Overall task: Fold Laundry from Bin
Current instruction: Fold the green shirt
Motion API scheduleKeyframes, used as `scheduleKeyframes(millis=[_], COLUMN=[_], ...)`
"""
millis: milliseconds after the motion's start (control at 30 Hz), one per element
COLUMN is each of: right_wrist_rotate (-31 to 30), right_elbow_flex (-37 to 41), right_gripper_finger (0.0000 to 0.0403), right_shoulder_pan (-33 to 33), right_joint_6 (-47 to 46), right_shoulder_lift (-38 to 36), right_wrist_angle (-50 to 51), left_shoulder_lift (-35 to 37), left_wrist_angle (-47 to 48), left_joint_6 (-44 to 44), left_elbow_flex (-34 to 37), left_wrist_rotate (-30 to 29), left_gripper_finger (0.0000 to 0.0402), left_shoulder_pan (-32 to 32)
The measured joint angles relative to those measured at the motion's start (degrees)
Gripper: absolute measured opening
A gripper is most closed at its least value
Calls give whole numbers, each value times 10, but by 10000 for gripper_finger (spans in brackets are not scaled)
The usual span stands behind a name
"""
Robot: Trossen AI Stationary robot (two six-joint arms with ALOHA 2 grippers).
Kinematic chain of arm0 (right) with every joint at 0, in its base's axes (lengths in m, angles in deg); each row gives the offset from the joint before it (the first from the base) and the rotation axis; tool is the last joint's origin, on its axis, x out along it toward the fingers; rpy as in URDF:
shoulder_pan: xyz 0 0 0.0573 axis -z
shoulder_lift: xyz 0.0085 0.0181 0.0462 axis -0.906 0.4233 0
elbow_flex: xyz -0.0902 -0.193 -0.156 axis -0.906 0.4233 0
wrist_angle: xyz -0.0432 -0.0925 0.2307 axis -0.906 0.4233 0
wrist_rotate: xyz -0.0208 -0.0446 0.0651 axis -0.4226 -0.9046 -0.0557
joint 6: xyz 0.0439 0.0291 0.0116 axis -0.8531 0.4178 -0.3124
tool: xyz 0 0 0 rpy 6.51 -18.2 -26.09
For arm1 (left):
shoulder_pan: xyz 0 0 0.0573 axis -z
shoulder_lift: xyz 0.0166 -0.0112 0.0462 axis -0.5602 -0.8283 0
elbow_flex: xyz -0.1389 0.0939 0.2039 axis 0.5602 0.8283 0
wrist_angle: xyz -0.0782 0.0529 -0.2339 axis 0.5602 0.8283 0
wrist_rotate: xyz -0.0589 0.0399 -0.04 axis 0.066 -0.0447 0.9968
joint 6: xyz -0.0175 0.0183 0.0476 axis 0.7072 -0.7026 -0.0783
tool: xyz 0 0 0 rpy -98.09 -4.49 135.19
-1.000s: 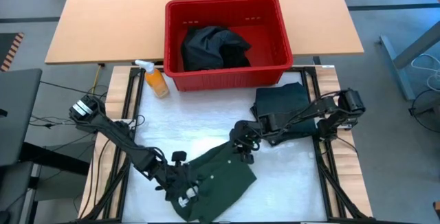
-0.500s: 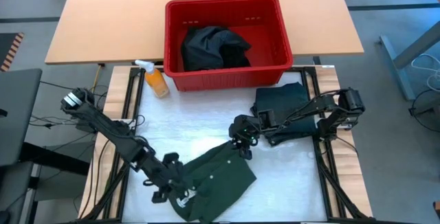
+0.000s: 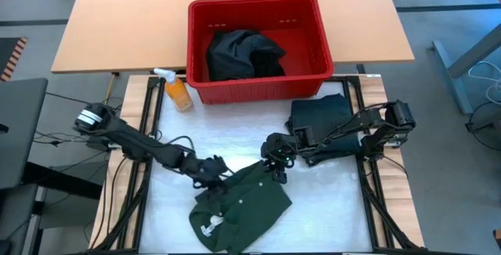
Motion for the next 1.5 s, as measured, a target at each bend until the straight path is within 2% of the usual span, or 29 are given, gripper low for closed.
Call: scheduleKeyframes(millis=[200, 333, 533, 767, 900, 1067, 1300, 1400, 1500], right_wrist_rotate=[-16, -19, -2, 44, 41, 40, 43, 43, 43], right_elbow_flex=[0, 0, 0, -8, -40, -60, -60, -60, -60], right_gripper_finger=[157, 157, 148, 128, 128, 125, 65, 54, 50], right_shoulder_pan=[-13, 1, 24, 14, 10, 12, 11, 12, 14], right_joint_6=[2, 30, 64, 67, 67, 96, 112, 113, 126], right_shoulder_lift=[0, 0, 2, 79, 122, 132, 132, 132, 132], right_wrist_angle=[-12, -44, -76, -139, -137, -129, -85, -81, -80], left_shoulder_lift=[-47, -50, -52, -62, -62, -62, -62, -62, -62], left_wrist_angle=[-30, -84, -81, -98, -100, -104, -110, -113, -114], left_joint_6=[7, 3, 9, 27, 30, 35, 39, 38, 38], left_elbow_flex=[0, -2, -1, -1, -2, -2, -2, -2, -2], left_wrist_rotate=[6, 11, 10, 4, 0, 1, 0, 0, 0], left_gripper_finger=[122, 122, 122, 120, 102, 74, 28, 6, 4], left_shoulder_pan=[4, 12, 17, 32, 36, 37, 37, 37, 37])
